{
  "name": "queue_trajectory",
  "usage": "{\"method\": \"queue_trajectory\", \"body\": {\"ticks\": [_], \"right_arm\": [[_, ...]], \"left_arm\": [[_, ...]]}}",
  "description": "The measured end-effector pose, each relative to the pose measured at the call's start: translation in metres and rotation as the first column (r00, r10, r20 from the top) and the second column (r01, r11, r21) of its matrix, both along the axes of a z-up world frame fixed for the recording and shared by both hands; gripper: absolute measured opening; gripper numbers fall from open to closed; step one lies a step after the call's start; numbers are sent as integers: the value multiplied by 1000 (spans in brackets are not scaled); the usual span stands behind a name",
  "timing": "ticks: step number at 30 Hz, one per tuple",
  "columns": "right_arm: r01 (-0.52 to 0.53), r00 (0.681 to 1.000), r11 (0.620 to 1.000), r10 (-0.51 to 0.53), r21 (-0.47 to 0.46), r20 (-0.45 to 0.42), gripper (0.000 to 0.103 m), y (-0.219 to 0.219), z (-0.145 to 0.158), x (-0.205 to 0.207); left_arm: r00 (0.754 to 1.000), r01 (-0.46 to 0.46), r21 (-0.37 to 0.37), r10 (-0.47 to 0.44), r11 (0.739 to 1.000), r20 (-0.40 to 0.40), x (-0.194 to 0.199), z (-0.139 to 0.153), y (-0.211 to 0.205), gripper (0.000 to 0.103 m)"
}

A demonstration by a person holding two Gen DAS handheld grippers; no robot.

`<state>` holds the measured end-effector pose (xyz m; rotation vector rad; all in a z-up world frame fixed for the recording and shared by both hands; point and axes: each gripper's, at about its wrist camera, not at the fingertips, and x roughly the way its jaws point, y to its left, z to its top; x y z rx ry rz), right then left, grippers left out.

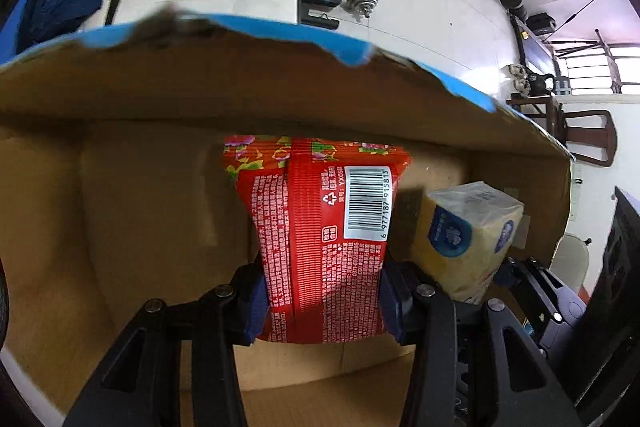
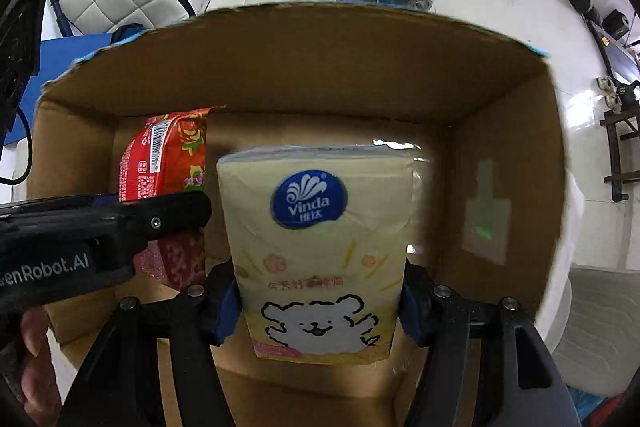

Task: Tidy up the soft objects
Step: 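Carry both items into the box and open both tools, then move both tools back down to the remaining snacks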

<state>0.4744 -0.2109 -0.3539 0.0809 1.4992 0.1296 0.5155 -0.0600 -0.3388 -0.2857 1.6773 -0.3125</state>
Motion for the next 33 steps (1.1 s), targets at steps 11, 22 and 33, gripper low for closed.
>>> {"method": "queue_trajectory", "body": {"ticks": [11,22,33], "right_arm": [[17,999,999,-15,37,-44,71,-10,-9,4],[15,999,1000,-15,18,38,103,0,40,-56],[63,986,998,-61,-11,154,103,7,111,-142]], "left_arm": [[998,17,133,-25,991,56,-8,11,-9,61],[971,-47,273,-20,961,237,-83,69,13,102],[906,-115,345,-44,931,421,-188,142,33,102]]}}
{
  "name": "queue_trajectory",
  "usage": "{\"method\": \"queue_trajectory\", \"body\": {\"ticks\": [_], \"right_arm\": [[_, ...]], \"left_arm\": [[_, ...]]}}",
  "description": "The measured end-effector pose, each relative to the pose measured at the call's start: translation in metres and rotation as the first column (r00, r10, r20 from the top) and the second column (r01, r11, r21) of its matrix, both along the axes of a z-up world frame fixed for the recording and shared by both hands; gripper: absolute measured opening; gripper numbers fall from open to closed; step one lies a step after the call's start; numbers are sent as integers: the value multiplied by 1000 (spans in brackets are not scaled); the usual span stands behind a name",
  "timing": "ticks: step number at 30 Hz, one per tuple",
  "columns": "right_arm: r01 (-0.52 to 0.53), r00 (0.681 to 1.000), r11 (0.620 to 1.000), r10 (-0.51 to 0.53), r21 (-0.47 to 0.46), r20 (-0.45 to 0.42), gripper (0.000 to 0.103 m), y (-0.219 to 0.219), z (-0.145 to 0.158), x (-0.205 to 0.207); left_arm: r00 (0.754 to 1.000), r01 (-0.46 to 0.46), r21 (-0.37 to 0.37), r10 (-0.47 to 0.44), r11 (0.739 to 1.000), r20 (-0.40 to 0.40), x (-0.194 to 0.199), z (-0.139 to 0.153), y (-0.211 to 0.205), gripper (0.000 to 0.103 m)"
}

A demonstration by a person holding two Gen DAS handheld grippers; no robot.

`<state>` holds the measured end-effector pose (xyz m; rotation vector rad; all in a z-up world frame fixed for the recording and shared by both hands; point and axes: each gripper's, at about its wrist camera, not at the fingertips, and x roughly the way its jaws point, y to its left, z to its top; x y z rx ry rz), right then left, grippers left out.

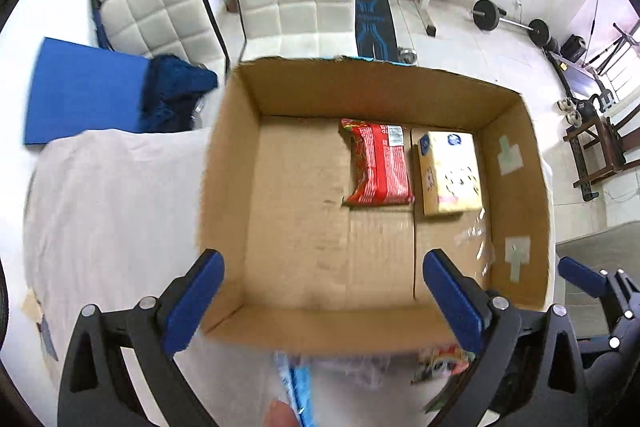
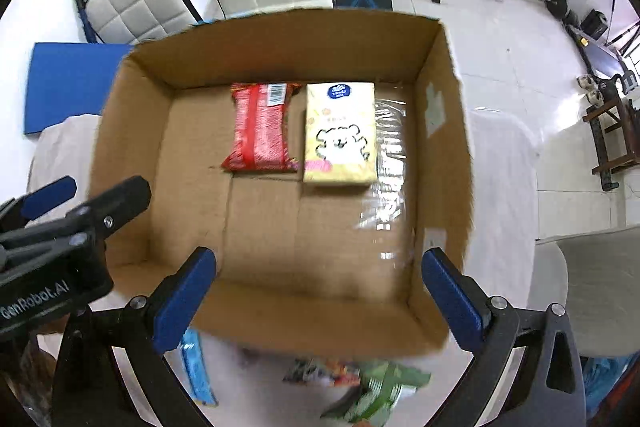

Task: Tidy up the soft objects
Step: 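Move both tools back down to the remaining snacks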

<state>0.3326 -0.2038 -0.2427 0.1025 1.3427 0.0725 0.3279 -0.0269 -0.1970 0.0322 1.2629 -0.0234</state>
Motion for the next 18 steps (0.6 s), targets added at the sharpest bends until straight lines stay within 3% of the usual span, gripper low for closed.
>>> {"method": "queue_trajectory", "body": {"ticks": [5,18], "right_arm": [[1,997,999,2,-44,73,103,11,37,-43],[54,988,998,-57,26,141,103,8,101,-134]], "left_arm": [[999,1,8,-1,1000,48,-16,27,3,102],[996,7,-72,0,997,93,-88,87,14,102]]}}
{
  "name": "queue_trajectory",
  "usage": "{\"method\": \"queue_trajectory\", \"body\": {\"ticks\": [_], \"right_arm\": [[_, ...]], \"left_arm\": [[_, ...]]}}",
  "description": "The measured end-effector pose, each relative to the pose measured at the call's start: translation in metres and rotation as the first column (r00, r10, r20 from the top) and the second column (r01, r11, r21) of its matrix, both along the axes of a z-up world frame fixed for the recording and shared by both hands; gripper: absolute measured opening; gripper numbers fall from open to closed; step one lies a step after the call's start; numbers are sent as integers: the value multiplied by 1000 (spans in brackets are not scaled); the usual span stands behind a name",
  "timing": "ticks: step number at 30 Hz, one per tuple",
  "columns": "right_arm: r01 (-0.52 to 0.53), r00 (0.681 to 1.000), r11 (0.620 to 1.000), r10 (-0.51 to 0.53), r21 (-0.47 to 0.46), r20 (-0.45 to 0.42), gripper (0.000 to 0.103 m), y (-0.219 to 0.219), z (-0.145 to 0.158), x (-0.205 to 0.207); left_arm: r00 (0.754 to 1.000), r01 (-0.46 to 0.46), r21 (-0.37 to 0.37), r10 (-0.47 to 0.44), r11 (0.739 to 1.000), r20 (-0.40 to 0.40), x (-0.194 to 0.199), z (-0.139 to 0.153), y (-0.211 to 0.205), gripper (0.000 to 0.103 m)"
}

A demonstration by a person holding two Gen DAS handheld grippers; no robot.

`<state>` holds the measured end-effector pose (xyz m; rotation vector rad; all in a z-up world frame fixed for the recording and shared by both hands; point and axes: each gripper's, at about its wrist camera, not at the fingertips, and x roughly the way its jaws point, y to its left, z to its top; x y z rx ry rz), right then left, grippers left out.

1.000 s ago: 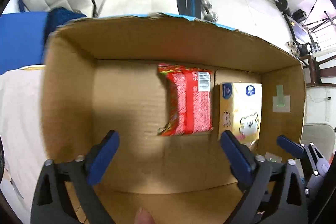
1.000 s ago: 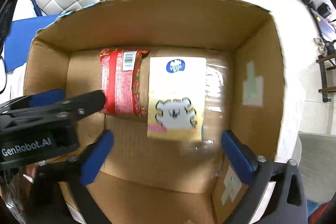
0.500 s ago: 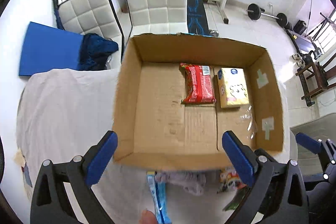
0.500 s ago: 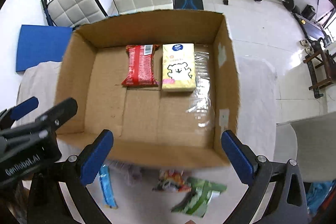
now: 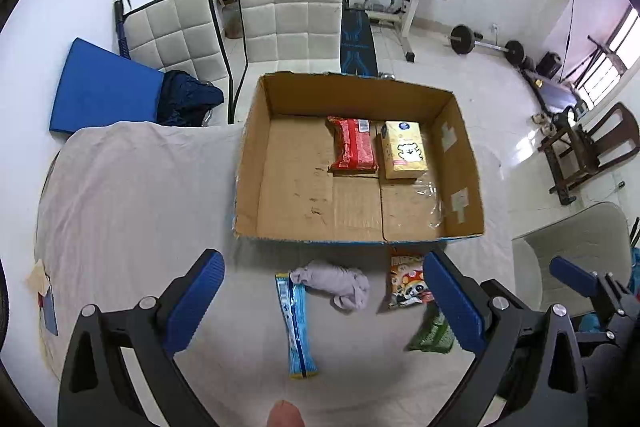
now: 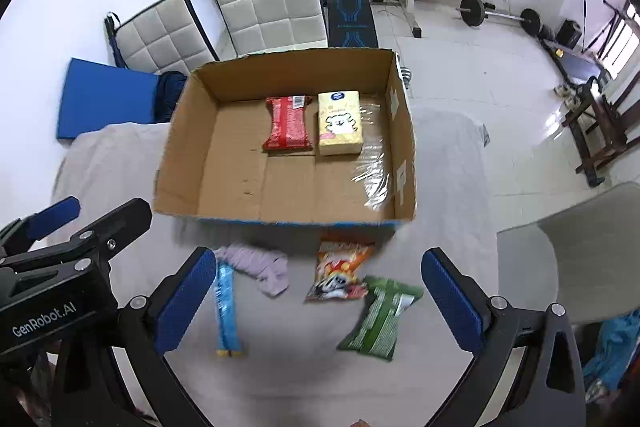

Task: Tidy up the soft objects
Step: 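Move both tools back down to the remaining snacks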

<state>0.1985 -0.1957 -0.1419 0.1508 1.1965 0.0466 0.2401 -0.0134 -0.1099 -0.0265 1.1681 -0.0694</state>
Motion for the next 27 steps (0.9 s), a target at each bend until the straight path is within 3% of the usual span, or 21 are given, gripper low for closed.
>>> {"method": "queue_trajectory", "body": {"ticks": [4,7,10,13,16,19,22,27], "right_arm": [[30,999,999,-28,40,-40,103,-16,-6,-23],[69,993,998,-68,3,-99,103,-35,-32,-37],[117,976,993,-115,1,-185,103,-53,-72,-44],[159,951,987,-152,4,-267,103,-63,-119,-45],[211,923,976,-185,43,-338,103,-69,-162,-46],[294,889,951,-235,97,-393,103,-75,-201,-48],[348,865,932,-278,103,-418,96,-80,-224,-45],[363,851,929,-298,76,-432,95,-83,-245,-40]], "left_arm": [[1000,-27,6,27,1000,-12,-20,-6,13,102],[996,-62,28,63,998,-58,-32,-34,21,102],[981,-99,15,100,995,-169,-36,-78,24,102],[953,-148,-20,137,989,-269,-31,-123,22,102],[911,-229,-103,176,968,-373,-17,-168,19,102],[889,-257,-116,187,959,-417,0,-195,10,97],[866,-293,-113,214,949,-451,18,-223,3,97],[824,-364,-103,268,926,-500,41,-263,-4,97]]}}
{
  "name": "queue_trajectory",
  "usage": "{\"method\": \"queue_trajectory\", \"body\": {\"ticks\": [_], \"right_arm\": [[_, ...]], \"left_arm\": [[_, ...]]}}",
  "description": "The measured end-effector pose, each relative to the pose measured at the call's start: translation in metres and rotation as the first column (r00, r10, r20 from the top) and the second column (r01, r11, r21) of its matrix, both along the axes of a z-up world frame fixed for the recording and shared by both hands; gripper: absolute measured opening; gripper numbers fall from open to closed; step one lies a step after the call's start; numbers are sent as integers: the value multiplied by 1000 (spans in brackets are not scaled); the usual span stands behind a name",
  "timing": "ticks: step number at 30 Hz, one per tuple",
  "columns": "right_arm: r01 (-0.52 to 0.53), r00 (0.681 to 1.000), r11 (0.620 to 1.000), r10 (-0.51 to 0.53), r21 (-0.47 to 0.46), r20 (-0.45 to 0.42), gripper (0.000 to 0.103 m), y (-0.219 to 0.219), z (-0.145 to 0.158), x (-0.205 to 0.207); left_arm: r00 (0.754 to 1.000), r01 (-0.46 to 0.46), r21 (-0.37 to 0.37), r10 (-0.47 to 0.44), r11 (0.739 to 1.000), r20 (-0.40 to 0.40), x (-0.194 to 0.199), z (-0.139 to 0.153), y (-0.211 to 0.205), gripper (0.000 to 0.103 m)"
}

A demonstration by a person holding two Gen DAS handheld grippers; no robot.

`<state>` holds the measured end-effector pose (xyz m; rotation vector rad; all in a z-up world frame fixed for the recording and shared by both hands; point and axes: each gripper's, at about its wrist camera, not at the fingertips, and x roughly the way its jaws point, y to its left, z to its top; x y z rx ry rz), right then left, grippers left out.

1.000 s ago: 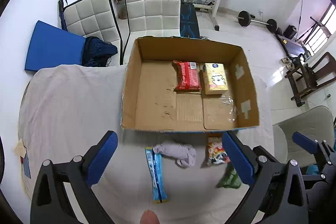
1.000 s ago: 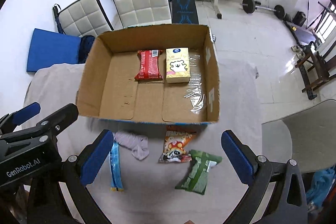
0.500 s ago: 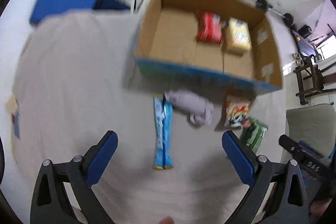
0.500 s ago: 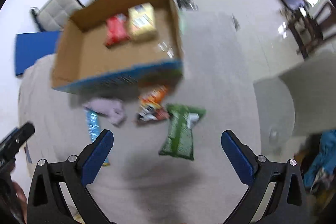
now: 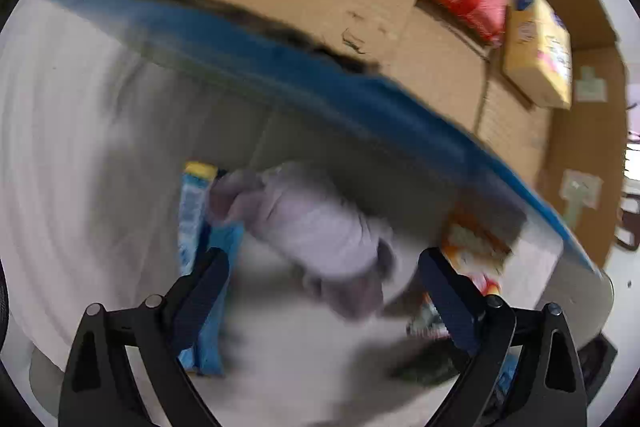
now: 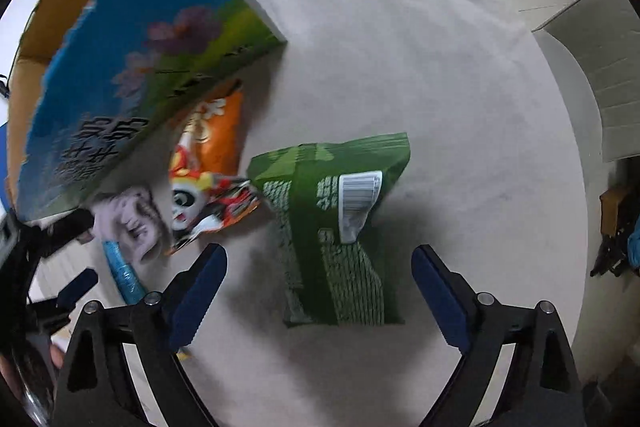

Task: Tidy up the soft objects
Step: 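Move both tools back down to the remaining snacks, then grasp the lilac towel with the left tool while the right tool grasps the green bag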

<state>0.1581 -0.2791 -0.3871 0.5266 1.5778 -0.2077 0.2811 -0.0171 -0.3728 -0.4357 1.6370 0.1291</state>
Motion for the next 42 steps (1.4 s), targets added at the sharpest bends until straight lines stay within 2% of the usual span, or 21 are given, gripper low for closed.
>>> {"method": "queue_trajectory", "body": {"ticks": [3,5,7,8,11,13,15,17,19,21,23,25,27,29,32,36,37,38,42], "right_arm": [[-4,1000,1000,4,9,-16,95,-1,-11,7],[-16,1000,1000,17,17,-25,89,1,-17,8],[-40,998,999,41,24,-52,71,4,-23,9],[-56,996,998,57,19,-66,67,5,-25,7],[-113,991,994,112,-7,-78,54,9,-25,4],[-137,987,991,136,-1,-84,51,13,-26,-4],[-167,982,986,167,1,-94,50,18,-28,-13],[-211,971,977,211,12,-112,49,23,-30,-23],[-242,960,970,243,26,-137,48,28,-31,-31],[-269,949,962,273,44,-156,48,33,-33,-41],[-294,939,955,296,42,-173,48,38,-36,-51],[-300,939,953,301,31,-167,49,43,-37,-54],[-310,936,951,308,16,-169,50,49,-38,-57],[-315,935,949,312,7,-172,50,55,-39,-60],[-313,934,950,310,10,-179,50,70,-43,-63],[-296,936,955,295,22,-190,50,59,-48,-53],[-292,937,956,291,26,-193,50,55,-47,-51],[-290,937,957,290,31,-195,50,38,-43,-43],[-262,945,964,265,43,-193,50,26,-40,-39]], "left_arm": [[1000,-11,45,10,999,24,0,-10,-3,97],[999,10,70,-13,997,49,-4,-12,-5,91],[997,49,94,-54,994,51,-9,-14,-7,75],[996,68,94,-73,993,54,-12,-15,-8,72],[990,125,93,-131,988,60,-24,-13,-11,56],[987,150,77,-154,986,49,-33,-13,-15,41],[974,219,86,-223,972,42,-50,-8,-23,36],[959,276,96,-280,956,31,-71,-5,-29,34],[935,353,99,-355,931,7,-101,-4,-34,34],[923,385,82,-385,919,-17,-125,-5,-35,34],[921,390,60,-389,919,-37,-138,-9,-34,35],[932,362,44,-360,931,-45,-143,-15,-27,40],[959,280,0,-279,960,-41,-142,-20,-16,42],[973,225,-35,-227,974,-52,-141,-26,-10,44],[976,206,-36,-208,978,-65,-139,-29,-10,46],[971,229,4,-228,973,-77,-129,-27,-25,48],[969,235,16,-234,972,-78,-122,-27,-18,48],[970,233,23,-231,972,-75,-112,-27,-21,48],[970,240,39,-238,970,-43,-97,-16,-43,50]]}}
